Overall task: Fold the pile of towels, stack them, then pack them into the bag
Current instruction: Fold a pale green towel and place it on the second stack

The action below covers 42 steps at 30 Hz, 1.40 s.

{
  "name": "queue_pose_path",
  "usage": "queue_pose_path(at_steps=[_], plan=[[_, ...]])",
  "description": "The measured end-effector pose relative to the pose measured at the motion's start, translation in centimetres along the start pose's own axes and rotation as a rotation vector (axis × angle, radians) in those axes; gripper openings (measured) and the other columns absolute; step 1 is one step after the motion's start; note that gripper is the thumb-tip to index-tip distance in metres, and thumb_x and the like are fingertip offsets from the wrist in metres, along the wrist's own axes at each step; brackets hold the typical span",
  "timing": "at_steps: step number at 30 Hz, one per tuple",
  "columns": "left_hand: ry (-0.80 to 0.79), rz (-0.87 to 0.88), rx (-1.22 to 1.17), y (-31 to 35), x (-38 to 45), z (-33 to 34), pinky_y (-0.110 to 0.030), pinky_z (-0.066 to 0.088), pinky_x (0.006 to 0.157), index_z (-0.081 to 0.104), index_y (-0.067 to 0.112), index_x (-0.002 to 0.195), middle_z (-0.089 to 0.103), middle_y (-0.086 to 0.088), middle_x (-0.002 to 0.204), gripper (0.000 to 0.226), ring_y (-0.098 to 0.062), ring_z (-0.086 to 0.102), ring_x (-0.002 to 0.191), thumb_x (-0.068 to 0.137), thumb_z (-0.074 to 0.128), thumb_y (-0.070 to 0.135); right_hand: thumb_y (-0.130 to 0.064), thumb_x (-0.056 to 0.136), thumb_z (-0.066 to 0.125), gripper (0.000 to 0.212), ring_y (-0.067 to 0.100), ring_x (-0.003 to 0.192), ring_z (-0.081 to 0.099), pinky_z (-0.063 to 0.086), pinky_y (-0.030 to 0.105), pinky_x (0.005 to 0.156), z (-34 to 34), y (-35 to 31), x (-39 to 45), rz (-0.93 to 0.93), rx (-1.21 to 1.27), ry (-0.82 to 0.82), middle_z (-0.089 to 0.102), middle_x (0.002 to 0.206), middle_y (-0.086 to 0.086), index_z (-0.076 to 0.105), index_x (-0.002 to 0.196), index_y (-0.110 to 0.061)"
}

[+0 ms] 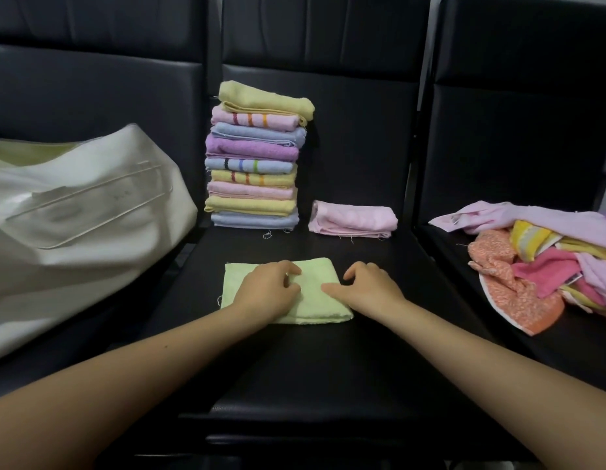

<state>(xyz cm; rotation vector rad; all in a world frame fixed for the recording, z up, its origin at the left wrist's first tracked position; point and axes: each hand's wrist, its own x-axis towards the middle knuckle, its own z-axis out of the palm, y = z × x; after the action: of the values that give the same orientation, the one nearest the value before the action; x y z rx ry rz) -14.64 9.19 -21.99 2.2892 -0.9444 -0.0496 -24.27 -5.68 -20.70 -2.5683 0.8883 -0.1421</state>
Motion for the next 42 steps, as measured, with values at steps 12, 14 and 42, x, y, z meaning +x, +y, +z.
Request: queue_pose_path(at_steps=[12,14,42], plan=[[-0.016,-0.002,0.152,-1.6,-0.6,-0.4,-0.036,0.024,0.112,0.048,0.025,0.138,0.039,-0.005,0.142,0.040,-0.023,0.025,0.137,0.100,0.043,0.034,-0.020,0.084,0.063,0.027,0.019,0.070,0.040,0.028,0.031,0.064,-0.2,-1.2,-0.6,-0.058,0.549,-0.011,0.040,0.068,0.005,0.044,0.065,-0.015],[0.043,-0.011,-0.028,-1.4,-0.3,-1.3,-0.037,0.031,0.110,0.055,0.020,0.132,0.050,-0.004,0.133,0.035,-0.023,0.037,0.130,0.101,0.042,0.027,-0.012,0.084,0.060,0.017,0.019,0.070,0.039,0.028,0.030,0.060,-1.3,-1.8,-0.8,-0.038,0.754,0.040,0.040,0.071,0.009,0.049,0.071,-0.012],[0.035,-0.030,0.243,-3.4,-2.6,-2.9,-0.031,0.036,0.066,0.040,0.022,0.137,0.050,0.007,0.090,0.044,-0.014,0.050,0.083,0.097,0.046,0.040,-0.045,0.080,0.070,0.034,0.019,0.075,0.058,0.044,0.034,0.065,1.5,-4.7,-1.1,-0.095,0.257,-0.231,0.059,0.077,0.002,0.054,0.066,-0.018]])
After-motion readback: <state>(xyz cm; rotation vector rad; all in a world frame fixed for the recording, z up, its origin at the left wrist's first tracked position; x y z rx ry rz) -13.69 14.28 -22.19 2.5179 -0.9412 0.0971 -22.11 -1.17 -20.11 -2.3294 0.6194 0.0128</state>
